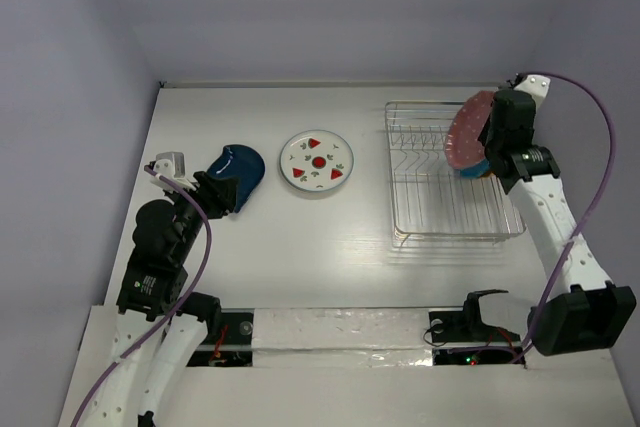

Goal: Unload the plates from the dish rack

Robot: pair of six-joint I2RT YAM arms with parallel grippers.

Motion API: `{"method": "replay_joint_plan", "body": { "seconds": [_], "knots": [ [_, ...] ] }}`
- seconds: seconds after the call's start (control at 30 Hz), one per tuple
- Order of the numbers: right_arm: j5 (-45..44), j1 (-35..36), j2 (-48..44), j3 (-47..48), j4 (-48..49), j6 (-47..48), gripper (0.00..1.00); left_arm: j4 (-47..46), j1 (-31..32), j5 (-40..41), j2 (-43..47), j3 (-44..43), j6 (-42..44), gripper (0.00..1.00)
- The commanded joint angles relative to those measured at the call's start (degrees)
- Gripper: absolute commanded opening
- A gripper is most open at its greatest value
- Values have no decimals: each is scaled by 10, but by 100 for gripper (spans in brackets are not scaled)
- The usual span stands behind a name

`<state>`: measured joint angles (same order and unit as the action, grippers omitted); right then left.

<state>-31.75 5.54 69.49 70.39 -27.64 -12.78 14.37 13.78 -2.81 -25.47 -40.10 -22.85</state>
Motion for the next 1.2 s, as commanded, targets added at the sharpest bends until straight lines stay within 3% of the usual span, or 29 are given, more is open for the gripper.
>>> {"method": "replay_joint_plan", "body": {
  "seconds": [0.0, 0.37, 0.6, 0.9, 1.17],
  "knots": [
    [71, 4, -44, -32, 118, -60, 0, -24, 1, 0, 0, 1, 4, 42],
    [182, 4, -135, -137, 230, -167, 0, -25, 1, 0, -1, 1, 5, 42],
    [444, 24, -169, -189, 353, -233, 0, -26, 1, -3, -3, 2, 4, 42],
    [446, 268, -24, -176, 418, -250, 0, -24, 1, 3, 0, 1, 4, 42],
    [438, 393, 124, -137, 435, -260, 0, -23, 1, 5, 3, 0, 4, 42]
  ]
}}
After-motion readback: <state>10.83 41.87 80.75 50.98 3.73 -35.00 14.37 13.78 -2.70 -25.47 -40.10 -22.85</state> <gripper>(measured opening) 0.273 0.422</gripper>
